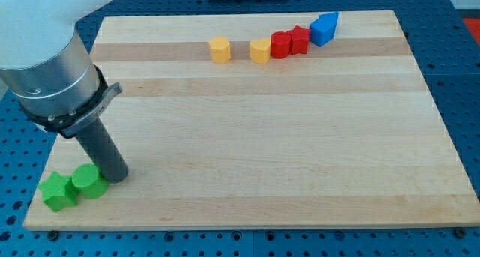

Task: Move the green star diagonally to the top left of the yellow hexagon

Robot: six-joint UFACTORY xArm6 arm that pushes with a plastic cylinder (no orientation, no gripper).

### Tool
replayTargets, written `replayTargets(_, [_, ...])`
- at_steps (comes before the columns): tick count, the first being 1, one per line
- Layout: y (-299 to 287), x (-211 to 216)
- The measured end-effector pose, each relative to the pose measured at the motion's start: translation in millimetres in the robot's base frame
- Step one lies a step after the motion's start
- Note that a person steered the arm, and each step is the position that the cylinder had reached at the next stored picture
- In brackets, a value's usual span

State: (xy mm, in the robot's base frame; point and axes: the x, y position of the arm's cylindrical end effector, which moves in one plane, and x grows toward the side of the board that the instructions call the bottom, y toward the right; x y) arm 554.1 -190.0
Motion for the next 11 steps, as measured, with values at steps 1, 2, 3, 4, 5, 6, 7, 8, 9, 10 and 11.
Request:
replayTargets(1, [19, 0])
replayTargets(2, [40, -4])
replayTargets(3, [71, -10])
replayTargets(4, [101, -17])
replayTargets(5, [126, -25])
replayTargets(6, [131, -30])
replayTargets(7, [131, -30])
replayTargets(8, [130, 2])
replayTargets(9, [129, 48])
replayTargets(10, [88, 64])
replayTargets(11, [51, 65])
